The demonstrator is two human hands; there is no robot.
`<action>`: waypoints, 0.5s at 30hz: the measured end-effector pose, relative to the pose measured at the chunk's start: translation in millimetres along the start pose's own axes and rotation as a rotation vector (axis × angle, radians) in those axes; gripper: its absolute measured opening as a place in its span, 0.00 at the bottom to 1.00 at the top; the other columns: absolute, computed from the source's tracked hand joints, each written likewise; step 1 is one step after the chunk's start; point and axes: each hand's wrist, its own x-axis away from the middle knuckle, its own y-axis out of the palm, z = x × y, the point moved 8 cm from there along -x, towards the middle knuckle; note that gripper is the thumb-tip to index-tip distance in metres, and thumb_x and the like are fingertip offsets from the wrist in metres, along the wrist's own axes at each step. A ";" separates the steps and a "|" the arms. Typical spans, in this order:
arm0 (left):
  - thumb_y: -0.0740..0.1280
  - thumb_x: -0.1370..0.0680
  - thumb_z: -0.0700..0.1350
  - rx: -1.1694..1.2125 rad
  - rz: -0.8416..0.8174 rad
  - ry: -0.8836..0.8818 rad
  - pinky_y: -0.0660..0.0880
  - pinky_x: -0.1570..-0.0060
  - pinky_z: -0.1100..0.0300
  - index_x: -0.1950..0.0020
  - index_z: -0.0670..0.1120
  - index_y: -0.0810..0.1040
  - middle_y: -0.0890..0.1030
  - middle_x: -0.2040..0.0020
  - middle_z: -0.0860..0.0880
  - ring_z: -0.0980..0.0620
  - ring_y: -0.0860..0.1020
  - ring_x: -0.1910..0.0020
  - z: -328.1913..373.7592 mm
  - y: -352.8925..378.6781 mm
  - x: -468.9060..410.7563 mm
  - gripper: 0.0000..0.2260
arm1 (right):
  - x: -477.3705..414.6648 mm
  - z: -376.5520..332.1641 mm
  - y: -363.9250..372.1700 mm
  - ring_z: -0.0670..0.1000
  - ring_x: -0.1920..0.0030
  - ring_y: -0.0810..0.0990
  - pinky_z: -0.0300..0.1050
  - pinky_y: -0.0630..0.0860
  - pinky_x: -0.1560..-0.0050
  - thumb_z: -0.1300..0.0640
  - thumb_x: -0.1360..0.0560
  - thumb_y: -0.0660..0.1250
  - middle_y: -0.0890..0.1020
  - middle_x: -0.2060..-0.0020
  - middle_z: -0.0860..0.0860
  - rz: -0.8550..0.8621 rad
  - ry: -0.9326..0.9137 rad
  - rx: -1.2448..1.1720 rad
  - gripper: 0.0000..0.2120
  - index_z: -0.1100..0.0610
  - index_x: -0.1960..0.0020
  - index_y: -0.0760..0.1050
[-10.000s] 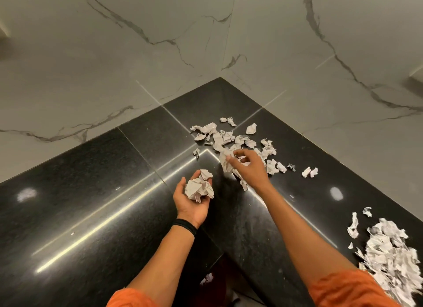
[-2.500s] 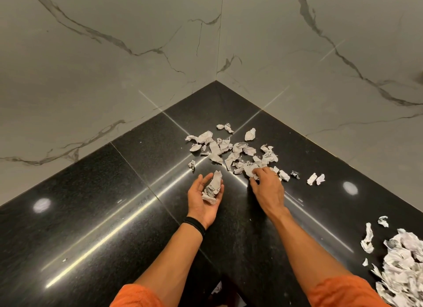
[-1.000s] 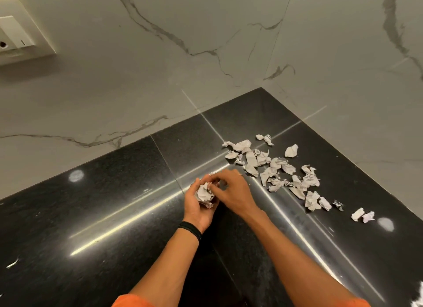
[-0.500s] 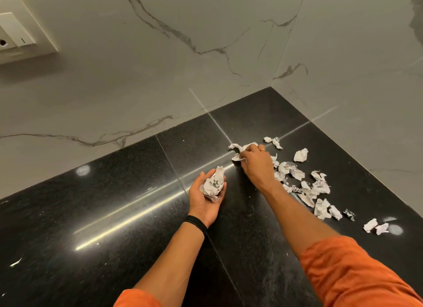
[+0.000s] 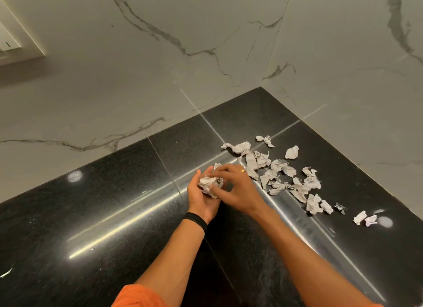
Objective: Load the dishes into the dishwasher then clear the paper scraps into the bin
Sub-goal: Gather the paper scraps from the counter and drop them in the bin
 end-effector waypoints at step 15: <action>0.64 0.18 0.50 -0.025 0.071 0.038 0.71 0.30 0.48 0.31 0.38 0.77 0.80 0.35 0.38 0.40 0.78 0.37 11.3 -3.5 -16.2 0.21 | -85.6 124.8 -23.8 0.57 0.39 0.73 0.53 0.65 0.44 0.49 0.20 0.66 0.78 0.43 0.51 -0.050 0.299 0.624 0.12 0.51 0.39 0.81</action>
